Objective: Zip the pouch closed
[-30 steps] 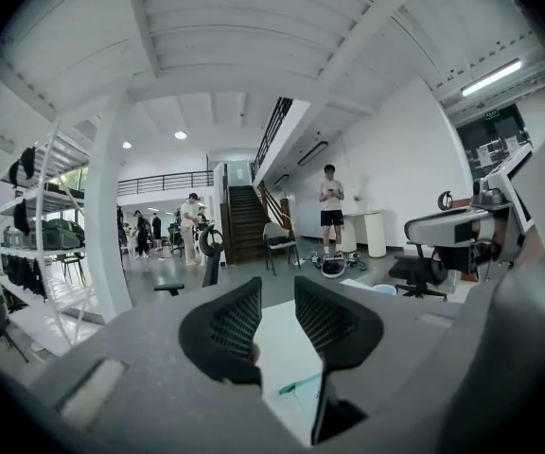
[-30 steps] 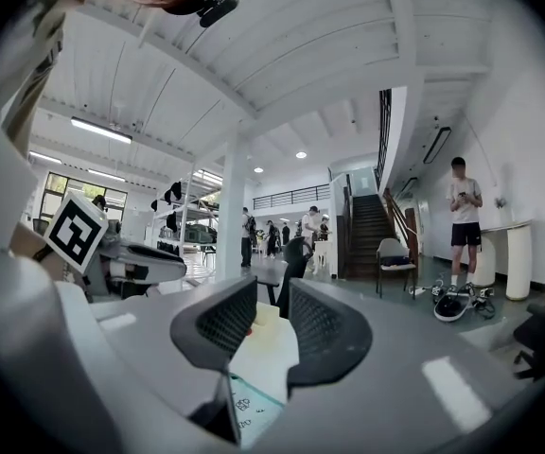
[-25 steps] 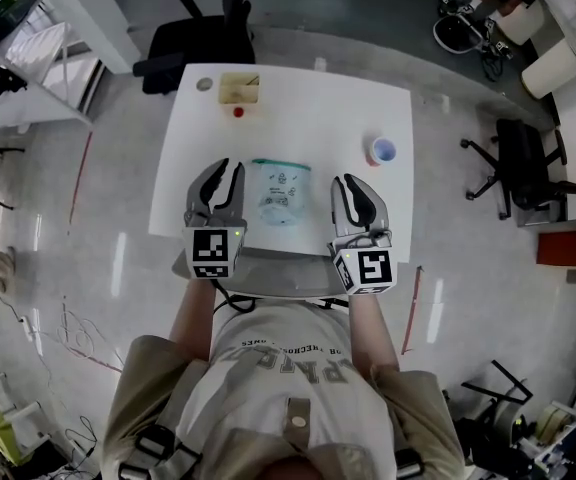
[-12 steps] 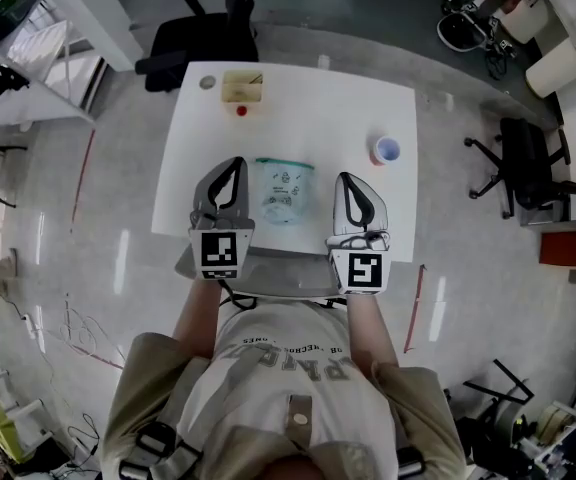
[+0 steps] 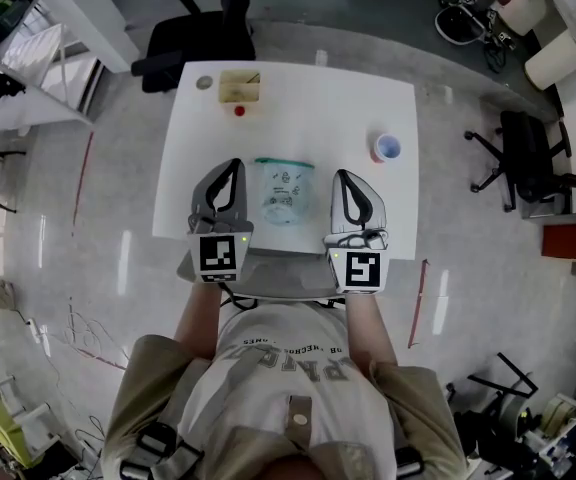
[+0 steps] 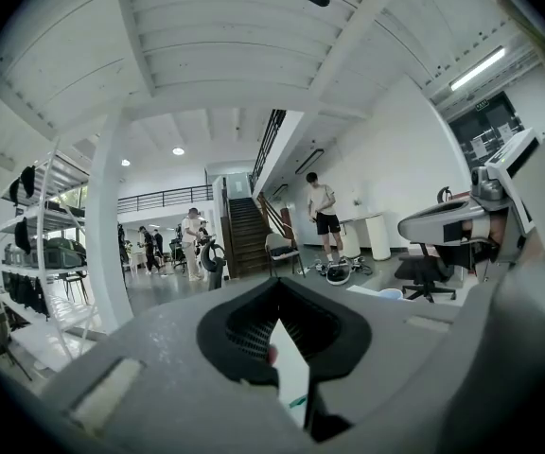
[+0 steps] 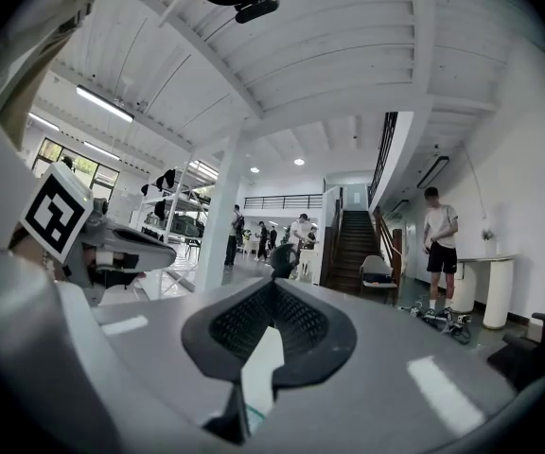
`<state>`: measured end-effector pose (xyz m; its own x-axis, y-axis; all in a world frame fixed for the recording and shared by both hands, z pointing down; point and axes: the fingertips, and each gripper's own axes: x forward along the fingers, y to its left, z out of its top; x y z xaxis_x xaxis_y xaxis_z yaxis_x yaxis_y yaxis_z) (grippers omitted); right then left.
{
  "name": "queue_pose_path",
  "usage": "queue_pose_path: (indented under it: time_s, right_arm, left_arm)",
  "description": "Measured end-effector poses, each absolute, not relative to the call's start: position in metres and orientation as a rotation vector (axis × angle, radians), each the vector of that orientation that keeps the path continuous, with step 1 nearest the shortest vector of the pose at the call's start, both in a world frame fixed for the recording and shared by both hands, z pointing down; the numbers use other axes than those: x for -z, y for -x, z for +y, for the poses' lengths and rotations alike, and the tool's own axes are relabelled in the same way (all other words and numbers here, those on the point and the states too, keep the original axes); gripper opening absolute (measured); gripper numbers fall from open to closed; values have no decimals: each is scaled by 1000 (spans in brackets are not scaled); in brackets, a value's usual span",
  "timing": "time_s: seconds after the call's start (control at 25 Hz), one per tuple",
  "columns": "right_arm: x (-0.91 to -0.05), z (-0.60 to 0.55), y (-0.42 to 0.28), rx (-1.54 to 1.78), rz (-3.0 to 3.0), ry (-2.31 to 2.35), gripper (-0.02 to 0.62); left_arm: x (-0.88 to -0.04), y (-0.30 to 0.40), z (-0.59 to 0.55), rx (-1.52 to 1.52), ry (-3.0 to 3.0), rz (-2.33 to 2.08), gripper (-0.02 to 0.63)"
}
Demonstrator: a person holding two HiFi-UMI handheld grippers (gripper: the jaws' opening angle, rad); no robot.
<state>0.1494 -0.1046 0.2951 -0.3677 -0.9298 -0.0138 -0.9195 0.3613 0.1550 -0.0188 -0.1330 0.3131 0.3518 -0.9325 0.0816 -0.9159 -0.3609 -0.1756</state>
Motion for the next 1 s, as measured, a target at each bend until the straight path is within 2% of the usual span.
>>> queue_pose_path:
  time_s: [1.0]
  right_arm:
    - [-276, -107, -137, 292, -2544, -1759, -2]
  left_arm:
    - [-301, 13, -143, 210, 2490, 1668, 11]
